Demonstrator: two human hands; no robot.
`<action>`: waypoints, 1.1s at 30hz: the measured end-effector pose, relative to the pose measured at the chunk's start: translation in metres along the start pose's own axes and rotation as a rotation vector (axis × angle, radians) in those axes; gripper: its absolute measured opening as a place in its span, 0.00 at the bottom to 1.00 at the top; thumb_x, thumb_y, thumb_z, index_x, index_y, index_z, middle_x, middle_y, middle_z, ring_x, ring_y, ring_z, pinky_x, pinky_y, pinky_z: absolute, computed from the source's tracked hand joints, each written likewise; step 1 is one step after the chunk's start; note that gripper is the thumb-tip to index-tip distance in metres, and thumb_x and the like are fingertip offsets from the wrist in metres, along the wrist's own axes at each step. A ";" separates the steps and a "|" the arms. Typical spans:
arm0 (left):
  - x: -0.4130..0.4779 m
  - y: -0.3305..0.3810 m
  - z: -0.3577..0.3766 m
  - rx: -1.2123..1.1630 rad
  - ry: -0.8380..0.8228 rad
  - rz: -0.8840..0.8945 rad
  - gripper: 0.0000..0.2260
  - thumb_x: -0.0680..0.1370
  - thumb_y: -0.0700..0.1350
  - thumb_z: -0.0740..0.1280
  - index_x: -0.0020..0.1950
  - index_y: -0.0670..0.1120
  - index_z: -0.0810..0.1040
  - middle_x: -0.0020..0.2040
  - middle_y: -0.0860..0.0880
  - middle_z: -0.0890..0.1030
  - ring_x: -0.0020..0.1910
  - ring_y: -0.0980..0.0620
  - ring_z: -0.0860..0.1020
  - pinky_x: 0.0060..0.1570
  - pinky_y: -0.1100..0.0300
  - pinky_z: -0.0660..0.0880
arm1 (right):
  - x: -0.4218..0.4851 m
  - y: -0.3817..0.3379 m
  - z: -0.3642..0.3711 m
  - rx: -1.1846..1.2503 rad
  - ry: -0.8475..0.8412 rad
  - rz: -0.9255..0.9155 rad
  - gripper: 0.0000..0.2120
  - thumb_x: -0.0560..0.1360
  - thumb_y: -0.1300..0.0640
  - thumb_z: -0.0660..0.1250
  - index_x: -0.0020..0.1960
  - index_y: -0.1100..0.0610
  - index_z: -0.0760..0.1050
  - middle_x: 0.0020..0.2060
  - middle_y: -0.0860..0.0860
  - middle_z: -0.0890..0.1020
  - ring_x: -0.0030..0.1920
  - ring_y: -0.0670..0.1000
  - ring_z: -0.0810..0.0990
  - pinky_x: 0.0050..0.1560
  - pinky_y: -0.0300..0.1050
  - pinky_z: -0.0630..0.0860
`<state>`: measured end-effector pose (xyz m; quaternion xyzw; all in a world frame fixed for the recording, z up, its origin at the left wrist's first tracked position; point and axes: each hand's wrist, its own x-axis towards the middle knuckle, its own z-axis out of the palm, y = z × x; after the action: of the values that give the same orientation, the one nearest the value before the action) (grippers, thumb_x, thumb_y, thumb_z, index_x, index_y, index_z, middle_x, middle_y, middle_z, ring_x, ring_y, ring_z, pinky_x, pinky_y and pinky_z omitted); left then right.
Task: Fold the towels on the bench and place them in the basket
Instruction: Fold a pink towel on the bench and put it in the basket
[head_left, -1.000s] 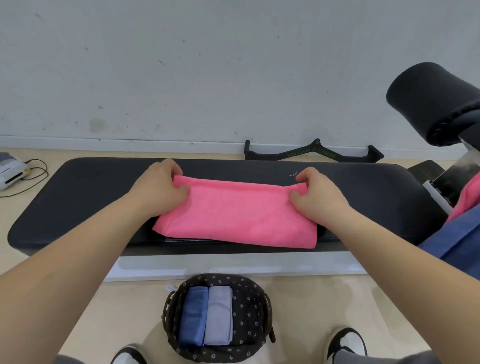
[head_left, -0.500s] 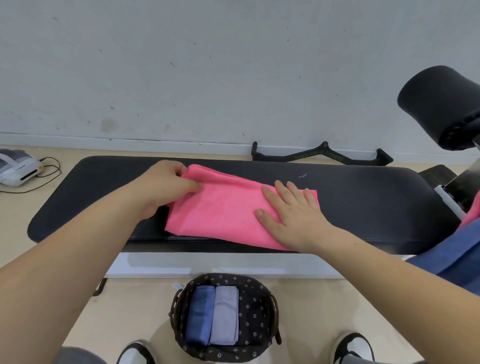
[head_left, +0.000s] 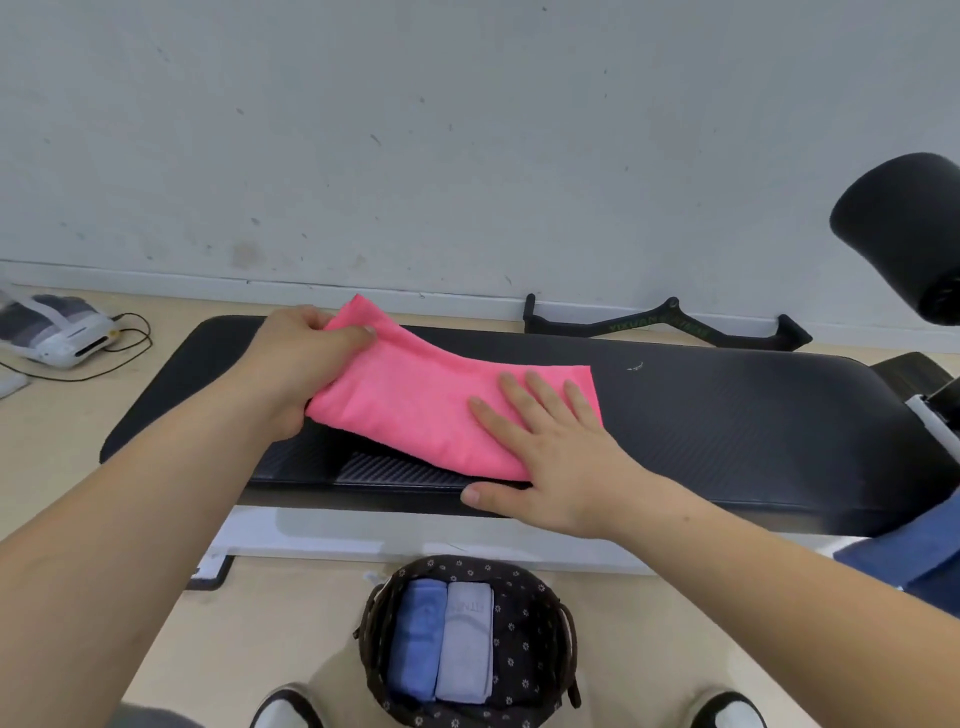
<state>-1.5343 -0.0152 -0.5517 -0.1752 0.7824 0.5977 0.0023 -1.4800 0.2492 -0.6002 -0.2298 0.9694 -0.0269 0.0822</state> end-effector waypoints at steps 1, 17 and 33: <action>0.000 0.004 -0.001 -0.026 0.006 -0.001 0.08 0.77 0.47 0.75 0.49 0.44 0.80 0.48 0.43 0.84 0.41 0.48 0.82 0.41 0.56 0.77 | -0.001 -0.002 -0.002 0.050 0.018 -0.006 0.44 0.72 0.20 0.48 0.83 0.38 0.49 0.84 0.50 0.43 0.83 0.53 0.37 0.81 0.60 0.37; -0.054 0.037 0.154 0.115 -0.459 -0.007 0.05 0.81 0.44 0.69 0.53 0.42 0.80 0.42 0.40 0.84 0.34 0.48 0.85 0.39 0.55 0.86 | -0.002 0.059 -0.019 1.328 0.225 0.536 0.22 0.84 0.44 0.61 0.47 0.61 0.83 0.32 0.54 0.82 0.30 0.52 0.78 0.31 0.45 0.75; -0.027 0.001 0.095 0.613 -0.251 0.049 0.21 0.73 0.61 0.75 0.39 0.45 0.73 0.36 0.46 0.80 0.30 0.46 0.77 0.30 0.58 0.73 | 0.005 0.052 -0.017 1.120 0.245 0.611 0.11 0.77 0.55 0.69 0.52 0.62 0.74 0.47 0.58 0.84 0.42 0.56 0.82 0.40 0.51 0.81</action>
<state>-1.5291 0.0812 -0.5721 -0.0722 0.9233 0.3514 0.1370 -1.5104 0.2934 -0.5889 0.1387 0.8326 -0.5299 0.0824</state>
